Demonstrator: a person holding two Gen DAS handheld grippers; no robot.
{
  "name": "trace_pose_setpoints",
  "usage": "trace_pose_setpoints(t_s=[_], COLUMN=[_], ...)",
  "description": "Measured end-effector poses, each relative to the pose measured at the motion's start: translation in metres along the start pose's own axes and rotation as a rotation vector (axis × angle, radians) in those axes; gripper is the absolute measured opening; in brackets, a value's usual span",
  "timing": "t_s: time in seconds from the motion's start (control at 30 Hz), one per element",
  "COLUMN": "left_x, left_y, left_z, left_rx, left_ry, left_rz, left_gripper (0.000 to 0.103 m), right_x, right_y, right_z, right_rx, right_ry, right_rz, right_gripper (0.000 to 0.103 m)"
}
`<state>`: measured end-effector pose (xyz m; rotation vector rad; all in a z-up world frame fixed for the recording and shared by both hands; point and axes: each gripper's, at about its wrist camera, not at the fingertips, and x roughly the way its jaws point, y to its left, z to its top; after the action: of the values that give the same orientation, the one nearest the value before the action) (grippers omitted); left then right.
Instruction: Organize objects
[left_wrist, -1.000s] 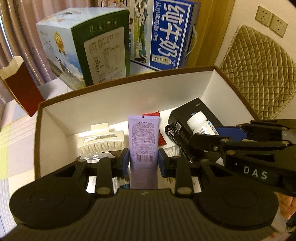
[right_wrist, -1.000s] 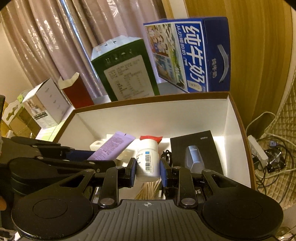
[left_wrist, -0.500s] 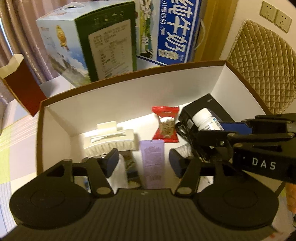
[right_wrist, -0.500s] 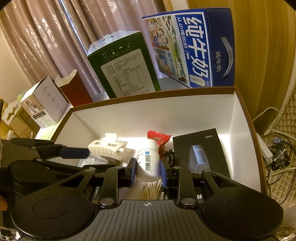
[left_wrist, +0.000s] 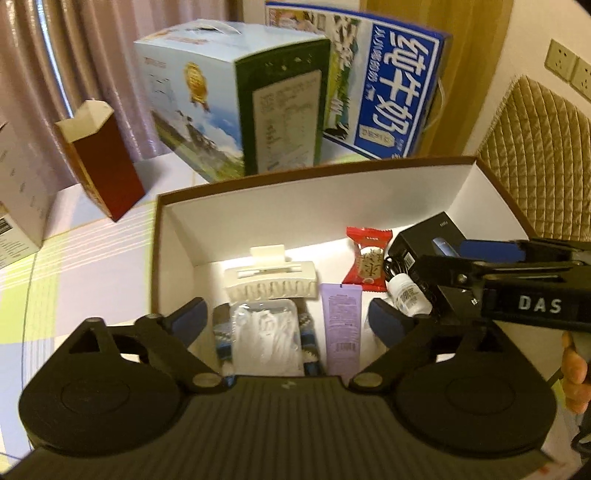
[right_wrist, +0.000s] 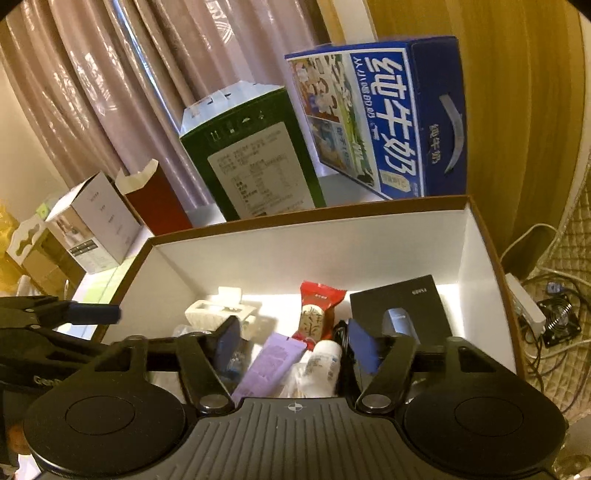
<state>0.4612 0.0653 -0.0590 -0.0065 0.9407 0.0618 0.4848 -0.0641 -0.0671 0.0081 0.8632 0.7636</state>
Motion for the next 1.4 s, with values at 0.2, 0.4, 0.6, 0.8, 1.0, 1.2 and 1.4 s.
trace_pose_setpoints(t_s=[0.2,0.4,0.6,0.8,1.0,1.2,1.4], left_x=[-0.025,-0.05,-0.078,-0.105,-0.131,-0.159,-0.185], left_y=[0.002,-0.003,-0.015,-0.03,-0.045,-0.057,-0.061], left_z=[-0.009,-0.022,-0.041,-0.062,-0.088,-0.116,-0.143], left_rx=[-0.034,-0.045,-0.025,-0.031,-0.073,-0.107,-0.142], left_ry=[-0.031,-0.059,-0.102,-0.129,-0.114,-0.103,-0.094], left_rz=[0.011,0.023,0.059,0.069,0.064,0.09,0.106], left_gripper=[0.102,0.102,0.102,0.102,0.102,0.102,0.102], right_x=[-0.029,-0.061,-0.09,-0.117,-0.14,-0.163,-0.187], right_y=[0.0,-0.003,-0.004,-0.002,0.003,0.012,0.023], right_z=[-0.011,-0.027,-0.043,-0.058,-0.075,-0.091,-0.111], right_rx=[0.001,0.014,0.011,0.001,-0.024,-0.047,-0.058], right_ry=[-0.018,-0.02,-0.021,-0.023,-0.008,0.005,0.011], right_rz=[-0.029,-0.066,-0.096,-0.082,-0.048,-0.025,-0.025], right_gripper=[0.098,0.101,0.101,0.101,0.101,0.101,0.101])
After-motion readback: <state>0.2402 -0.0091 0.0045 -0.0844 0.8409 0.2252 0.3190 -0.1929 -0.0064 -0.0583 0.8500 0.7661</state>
